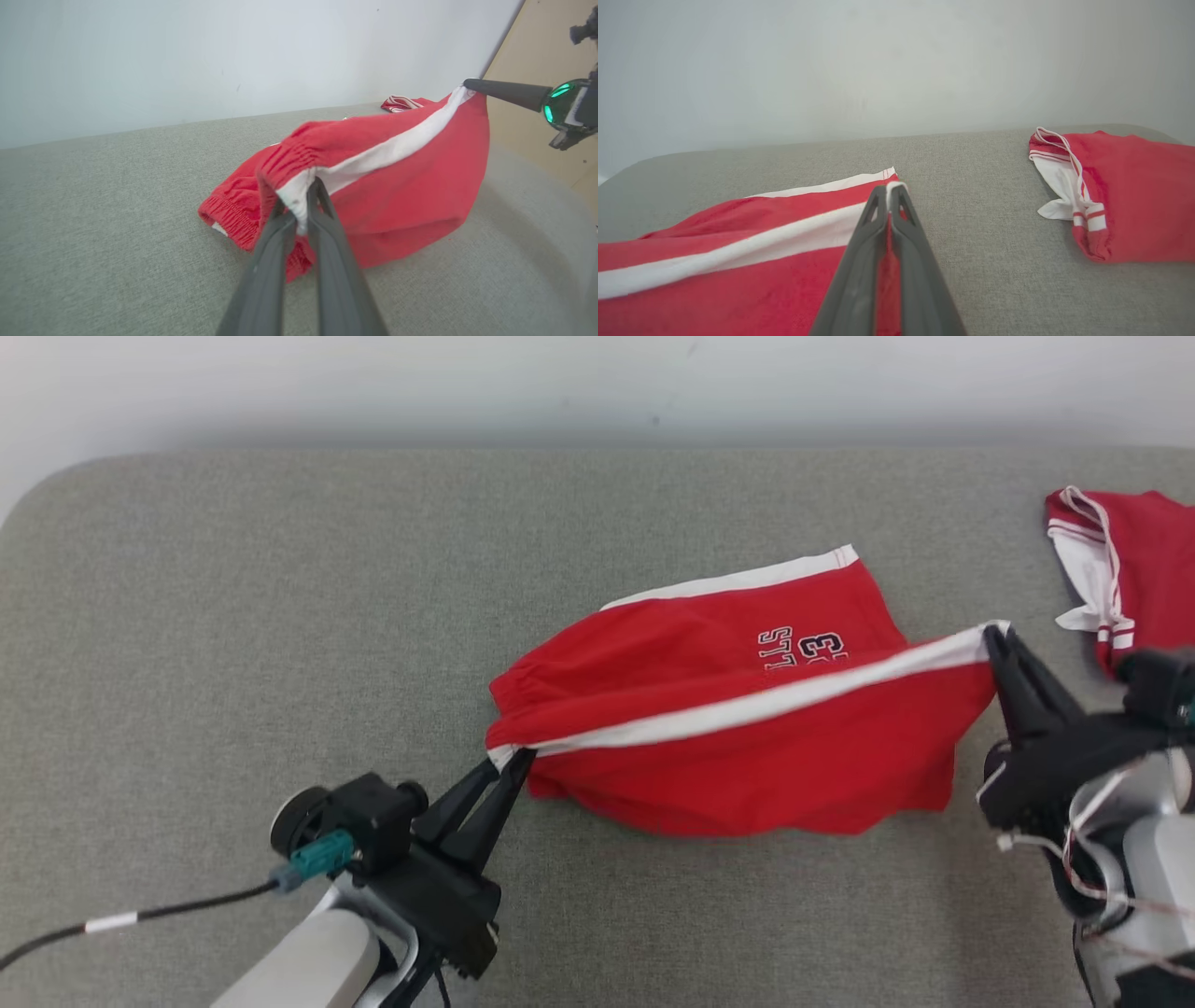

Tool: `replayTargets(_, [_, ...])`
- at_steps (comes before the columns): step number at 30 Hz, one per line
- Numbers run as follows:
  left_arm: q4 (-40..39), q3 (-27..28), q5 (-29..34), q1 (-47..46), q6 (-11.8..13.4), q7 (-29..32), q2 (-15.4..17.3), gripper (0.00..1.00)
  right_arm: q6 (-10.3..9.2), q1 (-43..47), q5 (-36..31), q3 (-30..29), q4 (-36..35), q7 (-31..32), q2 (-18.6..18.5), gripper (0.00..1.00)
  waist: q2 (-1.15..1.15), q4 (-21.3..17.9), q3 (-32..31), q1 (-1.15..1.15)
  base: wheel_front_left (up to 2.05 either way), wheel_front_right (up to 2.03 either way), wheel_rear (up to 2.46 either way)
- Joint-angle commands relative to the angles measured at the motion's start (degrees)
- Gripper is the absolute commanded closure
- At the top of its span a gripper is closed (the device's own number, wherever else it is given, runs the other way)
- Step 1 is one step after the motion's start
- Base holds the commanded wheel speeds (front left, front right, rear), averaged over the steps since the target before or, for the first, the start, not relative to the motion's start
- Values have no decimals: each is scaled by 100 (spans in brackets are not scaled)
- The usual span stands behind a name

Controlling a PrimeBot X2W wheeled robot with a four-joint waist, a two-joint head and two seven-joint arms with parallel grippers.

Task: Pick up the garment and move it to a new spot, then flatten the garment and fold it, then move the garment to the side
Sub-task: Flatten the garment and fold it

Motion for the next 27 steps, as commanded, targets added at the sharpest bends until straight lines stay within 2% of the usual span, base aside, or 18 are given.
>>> replayTargets(1, [108, -52, -93, -165, 11, -4, -45, 100, -15, -202, -35, 4, 232, -38, -57, 100, -1, 97, 159, -1, 0, 0, 0])
replayTargets(9, [820, -503, -474, -950, 9, -5, -191, 100, -15, -1387, -142, 294, 1742, -370, -105, 100, -1, 219, 379, -1, 0, 0, 0])
replayTargets(15, [1325, -691, -743, -1400, 10, -10, -295, 100, -15, -2205, -251, 483, 2705, -732, 102, 100, -1, 194, 635, -1, 0, 0, 0])
replayTargets(22, [1533, -847, -847, -1765, 9, -15, -349, 100, -15, -3018, -471, 553, 3804, -1135, 301, 100, -1, 216, 892, -1, 0, 0, 0])
replayTargets(23, [1536, -834, -838, -1784, 9, -15, -362, 75, -15, -3100, -491, 562, 3937, -1197, 322, 100, -1, 220, 904, -1, 0, 0, 0])
replayTargets(24, [1537, -827, -827, -1793, 9, -16, -374, 31, -15, -3178, -518, 574, 4055, -1255, 339, 100, -1, 222, 913, -1, 0, 0, 0])
replayTargets(25, [1537, -827, -827, -1793, 9, -16, -374, 31, -15, -3178, -518, 574, 4055, -1255, 339, 100, -1, 222, 913, -1, 0, 0, 0])
replayTargets(26, [1530, -801, -800, -1808, 9, -16, -378, 0, -15, -3254, -535, 589, 4165, -1320, 358, 100, -1, 222, 918, -1, 0, 0, 0])
replayTargets(27, [1532, -768, -762, -1816, 9, -16, -378, 0, -15, -3313, -547, 600, 4257, -1395, 376, 93, -1, 218, 918, -1, 0, 0, 0])
